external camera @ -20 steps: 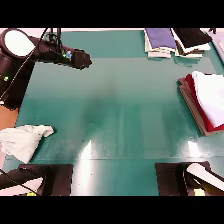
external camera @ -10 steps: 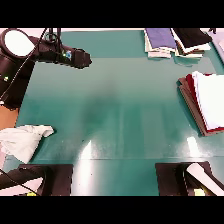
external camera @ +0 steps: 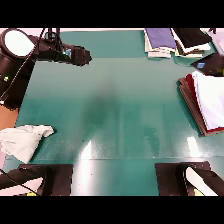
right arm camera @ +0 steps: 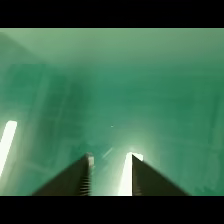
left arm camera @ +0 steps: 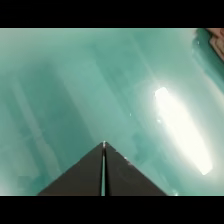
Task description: Fold the shirts.
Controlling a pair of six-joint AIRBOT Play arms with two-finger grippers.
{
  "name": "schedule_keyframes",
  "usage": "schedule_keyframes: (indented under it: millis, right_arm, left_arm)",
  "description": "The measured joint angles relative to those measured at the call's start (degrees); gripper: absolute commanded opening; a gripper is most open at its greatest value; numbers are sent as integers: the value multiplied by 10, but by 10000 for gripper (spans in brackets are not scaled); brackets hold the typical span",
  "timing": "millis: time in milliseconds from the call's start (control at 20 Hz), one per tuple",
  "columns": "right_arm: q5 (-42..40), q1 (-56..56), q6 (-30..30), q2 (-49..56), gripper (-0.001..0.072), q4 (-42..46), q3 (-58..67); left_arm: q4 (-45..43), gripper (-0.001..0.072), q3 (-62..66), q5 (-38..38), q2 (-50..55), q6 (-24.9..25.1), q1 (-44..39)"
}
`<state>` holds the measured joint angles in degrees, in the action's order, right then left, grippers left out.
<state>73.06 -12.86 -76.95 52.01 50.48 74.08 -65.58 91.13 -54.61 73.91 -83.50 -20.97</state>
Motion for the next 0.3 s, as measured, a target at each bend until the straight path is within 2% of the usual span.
schedule_keyframes:
  millis: [300]
  right_arm:
    - [-36,104,16,-2,17,-6,-21]
  left_arm:
    - [0,27,0,24,0,0,0]
